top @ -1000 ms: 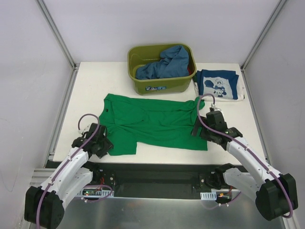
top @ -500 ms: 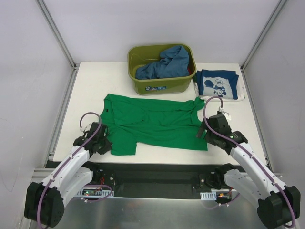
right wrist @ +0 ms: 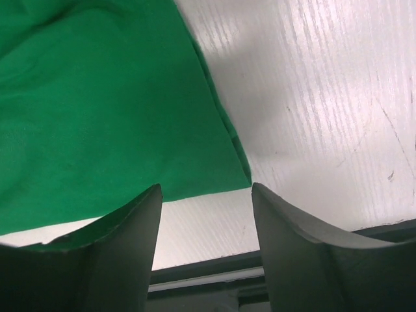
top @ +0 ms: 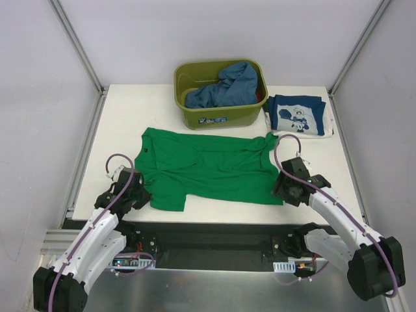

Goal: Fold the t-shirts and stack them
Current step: Flatten out the tshirt

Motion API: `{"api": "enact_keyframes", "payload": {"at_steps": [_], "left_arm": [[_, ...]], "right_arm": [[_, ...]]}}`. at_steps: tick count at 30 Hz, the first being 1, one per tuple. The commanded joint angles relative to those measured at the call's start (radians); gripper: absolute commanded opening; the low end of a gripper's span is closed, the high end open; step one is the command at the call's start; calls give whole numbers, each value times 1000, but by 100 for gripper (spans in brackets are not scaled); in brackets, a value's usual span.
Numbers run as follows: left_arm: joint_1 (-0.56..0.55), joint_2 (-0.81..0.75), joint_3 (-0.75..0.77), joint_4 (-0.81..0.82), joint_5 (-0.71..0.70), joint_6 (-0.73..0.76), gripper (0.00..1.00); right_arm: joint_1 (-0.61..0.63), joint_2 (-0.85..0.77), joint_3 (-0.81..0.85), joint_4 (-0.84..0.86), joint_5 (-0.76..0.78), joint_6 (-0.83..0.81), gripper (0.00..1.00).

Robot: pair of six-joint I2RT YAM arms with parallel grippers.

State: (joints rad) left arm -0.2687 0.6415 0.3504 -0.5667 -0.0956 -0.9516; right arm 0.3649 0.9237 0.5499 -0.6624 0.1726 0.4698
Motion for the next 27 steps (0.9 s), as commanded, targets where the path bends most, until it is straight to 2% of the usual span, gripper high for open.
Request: {"api": "enact_keyframes", "payload": {"at_steps": [1,11,14,15,16,19,20,24,27], "left_arm": [[-1,4,-2,-16,-19,24,0],[-1,-8,-2,-18,-46,28,0],[-1,-9,4,-18,-56,33,0],[-1,-11,9,-18,-56,30,0],[-1,-14,10,-18,-55,28,0],[-1,-26,39,-18,-46,24,0],[-1,-31,50,-18,-43,27,0],[-1,-83,149,-16,-13,39,0],[-1,-120,260,-21,-32,47,0]], "right_arm": [[-6,84,5,21,21,23,58],[-4,240,-31,128,7,44,51],[-4,279,-24,153,25,43,39],[-6,283,-25,174,27,35,29],[-6,282,-25,182,30,30,25],[-4,224,-27,216,33,7,10],[-6,202,-28,239,25,-11,1],[-4,23,-15,233,7,-43,1],[-4,-141,56,166,33,-80,1]]}}
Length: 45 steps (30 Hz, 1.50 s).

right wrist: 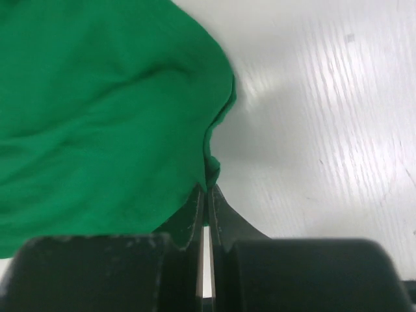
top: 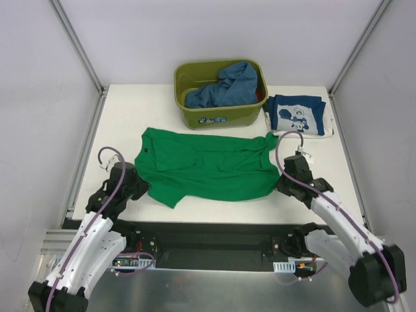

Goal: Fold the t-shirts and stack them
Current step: Flatten out the tshirt

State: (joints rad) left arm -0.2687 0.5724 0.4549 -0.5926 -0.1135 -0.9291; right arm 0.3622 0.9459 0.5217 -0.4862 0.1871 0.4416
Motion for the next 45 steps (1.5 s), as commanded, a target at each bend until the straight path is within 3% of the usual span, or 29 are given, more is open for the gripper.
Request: {"api": "enact_keyframes", "payload": {"at_steps": [1,10,15,20,27,33,40,45], "left_arm": [[-1,-57,189,5,-17,27,0],[-1,-98,695,5,-14,142,0],[-1,-75,1031,4,43,229,0],[-1,21,1371,4,201,297,0],[-1,132,1622,-12,248,329,0],[-1,222,1648,-9,215,358,0],[-1,363,1377,5,-13,449,0],[3,604,1115,89,-161,501,0]], "right_arm": [[-2,-232,112,-35,25,-60,1],[-2,-452,605,-239,52,-205,1],[-3,-449,878,-281,-113,-230,0],[-2,-423,1156,-304,-107,-262,1],[-3,-409,1377,-325,-219,-296,1],[-2,-368,1367,-342,-44,-340,1],[-2,-240,1045,-259,262,-408,1],[-22,-66,662,-4,379,-435,1]]}}
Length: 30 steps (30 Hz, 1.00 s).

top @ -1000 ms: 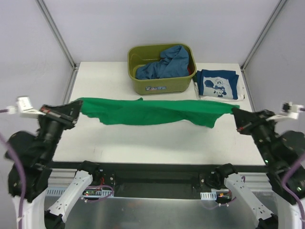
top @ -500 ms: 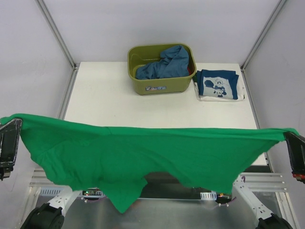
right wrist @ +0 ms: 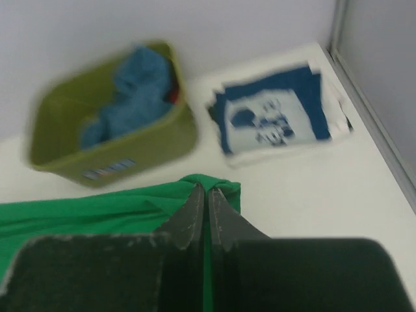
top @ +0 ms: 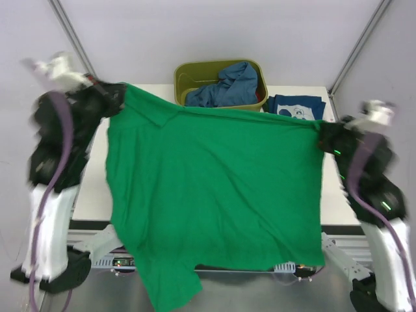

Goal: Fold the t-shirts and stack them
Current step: Flatten out the tshirt, then fold the flattened tshirt in 1/3 of the way

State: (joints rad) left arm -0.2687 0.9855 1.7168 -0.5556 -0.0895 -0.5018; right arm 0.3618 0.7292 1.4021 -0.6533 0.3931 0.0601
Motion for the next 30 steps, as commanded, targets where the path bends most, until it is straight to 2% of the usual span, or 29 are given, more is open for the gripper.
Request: {"api": "enact_keyframes", "payload": {"at_steps": [1,2,4,6,8,9,11,15,21,30], "left_arm": [[6,238,-169,66,-179,84,0],[8,333,-207,72,-181,85,0],[11,430,-252,121,-162,74,0],[13,585,-281,131,-109,75,0],[13,724,-263,131,-84,74,0],[13,757,-260,131,-79,66,0],[13,817,-250,135,-62,45,0],[13,841,-243,149,-76,37,0],[13,803,-287,151,-89,37,0],[13,573,-517,149,-92,-85,0]], "right_arm": [[-33,189,-260,241,161,-54,1],[-47,232,-331,273,144,-52,1],[-110,393,-354,314,64,-16,1],[-168,575,-335,317,-29,13,1],[-195,688,-312,328,-81,32,1],[-205,781,-289,336,-124,30,1],[-210,852,-261,351,-163,27,1],[-210,932,-236,379,-184,40,1],[-210,937,-203,344,-223,35,1],[-208,814,-233,195,-168,29,1]]}}
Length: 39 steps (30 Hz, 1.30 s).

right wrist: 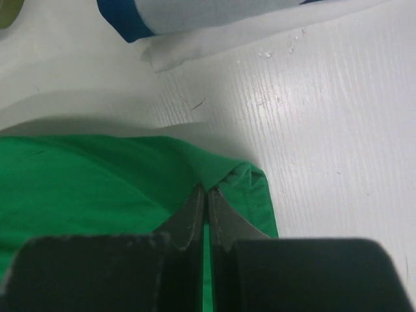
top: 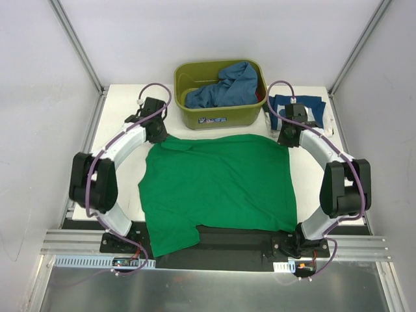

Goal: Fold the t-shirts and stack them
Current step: Fold the flattened tshirt in 1/3 of the way

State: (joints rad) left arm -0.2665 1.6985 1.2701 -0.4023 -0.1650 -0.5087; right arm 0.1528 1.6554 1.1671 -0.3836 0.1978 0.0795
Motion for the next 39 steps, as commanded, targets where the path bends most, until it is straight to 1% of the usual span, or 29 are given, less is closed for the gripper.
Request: {"api": "enact_keyframes", "payload": {"at_steps": [1,9,13,18,22,24,25,31,36,39], "left_arm": [[10,-189,-115,-4,-18,-94,0],[6,-454,-331,-4,21,-234,0],[-10,-612,-449,-4,19,-298,0],[-65,-730,-544,-7,28,-379,0],[-144,-796,-587,-27,4,-436,0],[-196,-836,-612,-42,-54,-471,0],[-204,-849,-618,-59,-67,-482,0],[-211,-892,-653,-124,-88,-505,0],[-211,-876,-689,-147,-51,-511,0],[-211,-875,-722,-156,-36,-518,0]], "right_arm": [[-1,-120,3,-89,28,5,1],[-9,-177,25,-205,109,9,1],[-10,-187,29,-215,94,-1,1],[-10,-190,32,-222,100,-7,1],[-12,-195,36,-230,100,-10,1],[-12,-195,29,-233,101,-9,1],[-10,-194,28,-235,104,-10,2],[-13,-187,28,-248,141,-26,2],[-13,-178,31,-278,152,-35,3],[-12,-171,28,-308,149,-27,6]]}}
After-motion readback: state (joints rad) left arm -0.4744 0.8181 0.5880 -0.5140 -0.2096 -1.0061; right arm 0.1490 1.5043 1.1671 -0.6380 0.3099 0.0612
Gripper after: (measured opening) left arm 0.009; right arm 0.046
